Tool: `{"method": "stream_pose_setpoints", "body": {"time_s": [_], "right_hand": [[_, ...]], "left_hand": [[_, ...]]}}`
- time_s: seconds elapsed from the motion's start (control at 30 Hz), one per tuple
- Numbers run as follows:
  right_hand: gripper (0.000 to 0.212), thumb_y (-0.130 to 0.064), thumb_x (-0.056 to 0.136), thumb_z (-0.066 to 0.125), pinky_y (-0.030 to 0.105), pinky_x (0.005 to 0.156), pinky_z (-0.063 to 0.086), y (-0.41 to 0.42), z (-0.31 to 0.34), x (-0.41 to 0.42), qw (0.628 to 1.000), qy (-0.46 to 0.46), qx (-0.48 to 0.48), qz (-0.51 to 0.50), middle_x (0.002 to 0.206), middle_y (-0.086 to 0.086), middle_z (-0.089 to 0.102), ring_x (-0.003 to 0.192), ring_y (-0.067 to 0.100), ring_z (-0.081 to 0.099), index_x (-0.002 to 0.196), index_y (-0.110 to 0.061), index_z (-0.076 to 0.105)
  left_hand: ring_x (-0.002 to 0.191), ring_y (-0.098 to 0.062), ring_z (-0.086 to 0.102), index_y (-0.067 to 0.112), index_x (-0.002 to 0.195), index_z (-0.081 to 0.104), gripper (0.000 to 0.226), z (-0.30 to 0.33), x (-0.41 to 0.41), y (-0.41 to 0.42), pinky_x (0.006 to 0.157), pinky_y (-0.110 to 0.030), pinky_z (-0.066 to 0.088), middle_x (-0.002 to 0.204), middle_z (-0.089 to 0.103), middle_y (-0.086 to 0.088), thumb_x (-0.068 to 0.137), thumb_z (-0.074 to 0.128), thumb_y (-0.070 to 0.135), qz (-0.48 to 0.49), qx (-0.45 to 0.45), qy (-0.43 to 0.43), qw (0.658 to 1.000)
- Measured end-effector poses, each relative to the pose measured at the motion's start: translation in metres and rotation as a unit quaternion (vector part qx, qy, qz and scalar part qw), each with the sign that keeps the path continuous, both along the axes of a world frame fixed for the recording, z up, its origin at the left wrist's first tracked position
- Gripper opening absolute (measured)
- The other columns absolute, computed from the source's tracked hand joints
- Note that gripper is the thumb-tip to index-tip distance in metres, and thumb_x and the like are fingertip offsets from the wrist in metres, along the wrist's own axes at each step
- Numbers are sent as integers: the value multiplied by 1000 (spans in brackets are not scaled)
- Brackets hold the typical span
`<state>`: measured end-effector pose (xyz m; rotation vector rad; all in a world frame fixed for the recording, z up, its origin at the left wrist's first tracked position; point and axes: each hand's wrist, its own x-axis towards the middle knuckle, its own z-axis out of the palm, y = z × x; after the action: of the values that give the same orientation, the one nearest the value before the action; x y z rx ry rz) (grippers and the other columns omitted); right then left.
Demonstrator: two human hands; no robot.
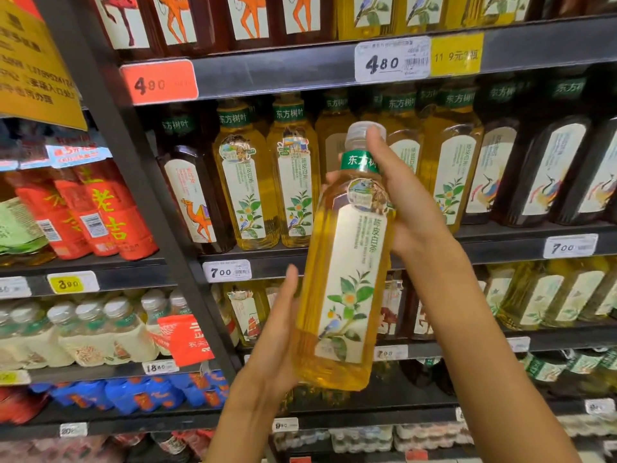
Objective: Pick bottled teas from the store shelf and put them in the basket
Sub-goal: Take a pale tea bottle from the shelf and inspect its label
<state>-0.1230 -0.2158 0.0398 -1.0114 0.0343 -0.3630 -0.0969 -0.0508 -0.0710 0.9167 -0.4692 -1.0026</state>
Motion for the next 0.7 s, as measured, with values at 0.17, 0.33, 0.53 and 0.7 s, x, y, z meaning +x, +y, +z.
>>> {"method": "stream_pose_setpoints", "body": {"time_s": [0.17,0.33,0.53,0.7], "right_hand": [[36,-42,92,56,33,68,58,-3,2,4,998,46,31,0,77,13,70,67,22,68,111,-12,52],[54,-36,94,53,42,101,44,-10,-2,6,996,94,-10,8,124,27,59,104,30,59,136,-5,43],[28,-26,98,44,19,43,51,-21,-18,3,990,140,3,-9,57,4,67,49,15,66,80,-11,61],[75,-19,102,31,18,31,42,-18,-18,1,993,110,-33,33,46,3,64,40,11,63,37,-13,67]], "left_hand": [[120,-28,58,30,122,65,61,4,-4,0,101,-52,45,131,61,-7,74,63,67,-18,-7,13,1000],[131,-32,47,21,136,52,68,17,-19,0,112,-55,30,141,51,-12,81,63,58,-80,-40,56,994],[125,-19,52,17,137,51,48,34,-29,4,111,-37,36,134,58,-4,97,46,43,-113,-105,53,987],[138,-36,30,13,140,46,65,34,-30,4,117,-58,7,141,49,-15,87,63,47,-134,-145,73,978]]}}
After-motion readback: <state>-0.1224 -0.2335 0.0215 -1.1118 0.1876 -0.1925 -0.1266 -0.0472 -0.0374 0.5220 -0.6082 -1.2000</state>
